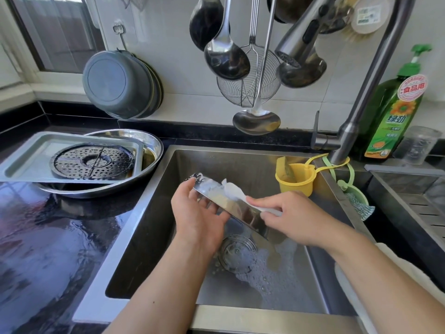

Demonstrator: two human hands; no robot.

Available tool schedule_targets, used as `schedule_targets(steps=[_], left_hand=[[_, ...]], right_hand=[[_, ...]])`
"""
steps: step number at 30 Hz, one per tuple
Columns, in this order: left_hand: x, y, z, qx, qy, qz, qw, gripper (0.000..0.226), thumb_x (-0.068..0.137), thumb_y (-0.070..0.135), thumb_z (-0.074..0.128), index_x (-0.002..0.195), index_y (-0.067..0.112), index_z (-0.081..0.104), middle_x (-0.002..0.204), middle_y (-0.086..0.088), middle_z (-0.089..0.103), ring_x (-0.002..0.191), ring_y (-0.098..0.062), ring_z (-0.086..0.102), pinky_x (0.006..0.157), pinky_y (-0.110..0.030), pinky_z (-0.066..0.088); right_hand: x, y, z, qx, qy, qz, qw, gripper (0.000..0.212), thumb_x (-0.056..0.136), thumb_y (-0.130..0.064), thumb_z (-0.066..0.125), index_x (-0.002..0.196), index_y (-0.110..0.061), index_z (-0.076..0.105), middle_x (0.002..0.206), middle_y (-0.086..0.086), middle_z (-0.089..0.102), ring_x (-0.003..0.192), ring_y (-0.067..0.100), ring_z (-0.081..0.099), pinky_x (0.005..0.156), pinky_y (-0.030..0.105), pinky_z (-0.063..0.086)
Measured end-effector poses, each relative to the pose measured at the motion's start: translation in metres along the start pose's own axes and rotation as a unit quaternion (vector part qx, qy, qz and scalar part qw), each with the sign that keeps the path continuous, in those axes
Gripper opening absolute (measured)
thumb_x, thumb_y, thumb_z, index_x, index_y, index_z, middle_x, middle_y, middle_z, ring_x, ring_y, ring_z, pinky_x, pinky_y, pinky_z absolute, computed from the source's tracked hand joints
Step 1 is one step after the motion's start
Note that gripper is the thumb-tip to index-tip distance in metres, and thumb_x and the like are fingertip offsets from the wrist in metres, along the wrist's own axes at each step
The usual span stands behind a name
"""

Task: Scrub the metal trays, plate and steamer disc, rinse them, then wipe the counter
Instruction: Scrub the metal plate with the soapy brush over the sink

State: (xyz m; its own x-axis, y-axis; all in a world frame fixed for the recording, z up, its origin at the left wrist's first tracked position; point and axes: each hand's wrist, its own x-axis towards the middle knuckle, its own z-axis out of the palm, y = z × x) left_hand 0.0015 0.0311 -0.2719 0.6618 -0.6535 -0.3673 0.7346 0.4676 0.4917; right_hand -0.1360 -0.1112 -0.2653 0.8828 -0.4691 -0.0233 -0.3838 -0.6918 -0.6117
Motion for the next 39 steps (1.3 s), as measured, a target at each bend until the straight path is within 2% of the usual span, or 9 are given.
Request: schedule_targets(steps=[3, 8, 15, 20, 25, 29, 32, 34, 39], left_hand=[[-0.001, 0.001, 0.002, 0.005, 0.012, 0.017, 1.000, 0.047, 0.096, 0.032, 0.054, 0.131, 0.003, 0.063, 0.132, -0.019, 0.067, 0.119, -0.036, 0.067, 0.105, -0.055, 0.051], [-0.002, -0.005, 0.003, 0.053, -0.005, -0.010, 0.999, 0.054, 0.094, 0.029, 0.054, 0.137, -0.003, 0.061, 0.118, -0.017, 0.068, 0.125, -0.037, 0.064, 0.105, -0.050, 0.052], [0.001, 0.003, 0.001, -0.018, 0.012, 0.024, 0.999, 0.047, 0.098, 0.026, 0.051, 0.136, -0.001, 0.057, 0.132, -0.019, 0.067, 0.121, -0.038, 0.065, 0.113, -0.052, 0.045], [-0.002, -0.008, 0.006, 0.060, 0.018, -0.005, 0.998, 0.046, 0.096, 0.020, 0.051, 0.136, -0.002, 0.058, 0.130, -0.019, 0.067, 0.119, -0.033, 0.067, 0.111, -0.045, 0.049], [-0.002, 0.000, 0.001, 0.036, 0.019, -0.003, 0.999, 0.041, 0.095, 0.026, 0.050, 0.126, 0.004, 0.064, 0.126, -0.016, 0.071, 0.113, -0.040, 0.069, 0.106, -0.065, 0.046], [-0.005, 0.000, 0.003, 0.043, 0.028, 0.007, 0.999, 0.044, 0.094, 0.026, 0.051, 0.131, 0.007, 0.062, 0.128, -0.014, 0.069, 0.113, -0.041, 0.069, 0.106, -0.063, 0.047], [-0.008, -0.004, 0.006, 0.078, 0.024, -0.003, 0.997, 0.047, 0.094, 0.026, 0.050, 0.135, 0.006, 0.060, 0.130, -0.015, 0.068, 0.116, -0.039, 0.068, 0.106, -0.057, 0.049], [-0.007, -0.004, 0.006, 0.085, 0.024, -0.005, 0.996, 0.046, 0.094, 0.027, 0.050, 0.134, 0.006, 0.061, 0.128, -0.015, 0.069, 0.115, -0.038, 0.069, 0.105, -0.055, 0.051], [-0.003, 0.004, 0.000, 0.015, 0.053, 0.016, 0.998, 0.043, 0.094, 0.026, 0.051, 0.131, 0.006, 0.062, 0.125, -0.014, 0.072, 0.114, -0.037, 0.069, 0.108, -0.056, 0.048]], right_hand=[[0.001, -0.008, 0.005, -0.036, -0.035, -0.011, 0.999, 0.047, 0.095, -0.028, 0.057, 0.121, -0.067, 0.059, 0.111, -0.018, 0.072, 0.046, 0.004, 0.040, 0.048, 0.014, 0.035], [0.013, -0.025, 0.022, -0.100, 0.043, -0.043, 0.993, 0.047, 0.099, -0.031, 0.055, 0.133, -0.063, 0.050, 0.092, -0.003, 0.073, 0.056, 0.012, 0.049, 0.061, 0.034, 0.051], [-0.002, 0.015, -0.013, -0.009, -0.084, 0.001, 0.996, 0.047, 0.096, -0.024, 0.063, 0.112, -0.068, 0.061, 0.107, -0.028, 0.070, 0.074, -0.005, 0.059, 0.067, 0.019, 0.047], [0.016, -0.009, 0.020, -0.034, -0.013, -0.051, 0.998, 0.043, 0.097, -0.036, 0.064, 0.132, -0.060, 0.055, 0.128, -0.022, 0.066, 0.107, -0.006, 0.062, 0.089, 0.022, 0.051], [0.006, 0.012, -0.007, 0.004, -0.086, -0.016, 0.996, 0.046, 0.097, -0.027, 0.065, 0.122, -0.065, 0.060, 0.107, -0.033, 0.069, 0.081, 0.007, 0.066, 0.074, 0.029, 0.053], [-0.001, 0.019, -0.017, 0.025, -0.120, 0.015, 0.992, 0.045, 0.097, -0.025, 0.068, 0.119, -0.063, 0.062, 0.087, -0.023, 0.072, 0.067, 0.011, 0.048, 0.061, 0.025, 0.041], [0.015, 0.006, 0.009, 0.018, -0.065, -0.029, 0.997, 0.047, 0.097, -0.028, 0.067, 0.126, -0.063, 0.058, 0.107, -0.035, 0.065, 0.089, -0.013, 0.060, 0.082, 0.014, 0.049], [0.018, 0.002, 0.015, 0.017, -0.044, -0.034, 0.998, 0.047, 0.098, -0.026, 0.066, 0.131, -0.059, 0.057, 0.100, -0.033, 0.064, 0.072, -0.022, 0.052, 0.071, 0.007, 0.043], [-0.001, 0.029, -0.018, 0.027, -0.129, 0.013, 0.991, 0.047, 0.100, -0.023, 0.065, 0.127, -0.061, 0.059, 0.121, -0.013, 0.068, 0.058, -0.004, 0.043, 0.062, 0.019, 0.048]])
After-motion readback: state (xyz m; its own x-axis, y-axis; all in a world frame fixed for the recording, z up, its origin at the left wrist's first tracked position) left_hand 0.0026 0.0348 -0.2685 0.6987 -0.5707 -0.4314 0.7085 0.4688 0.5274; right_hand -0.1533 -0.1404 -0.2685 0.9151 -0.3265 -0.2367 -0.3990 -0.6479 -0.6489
